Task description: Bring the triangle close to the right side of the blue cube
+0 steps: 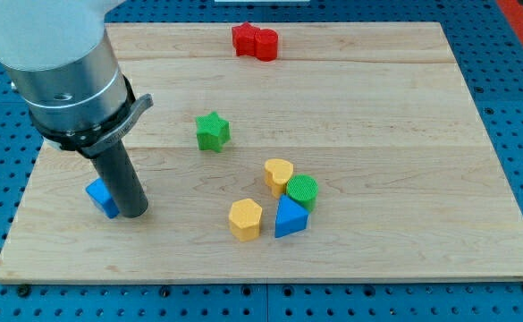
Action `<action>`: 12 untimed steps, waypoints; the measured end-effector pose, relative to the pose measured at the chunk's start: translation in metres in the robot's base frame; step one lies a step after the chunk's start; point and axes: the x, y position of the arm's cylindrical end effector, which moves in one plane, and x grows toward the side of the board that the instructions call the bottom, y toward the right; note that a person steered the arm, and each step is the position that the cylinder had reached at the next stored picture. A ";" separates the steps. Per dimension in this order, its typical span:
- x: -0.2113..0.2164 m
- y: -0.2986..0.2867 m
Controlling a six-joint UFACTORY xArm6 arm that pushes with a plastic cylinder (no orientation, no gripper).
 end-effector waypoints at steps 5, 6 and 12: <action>0.063 0.016; 0.069 0.100; -0.006 0.225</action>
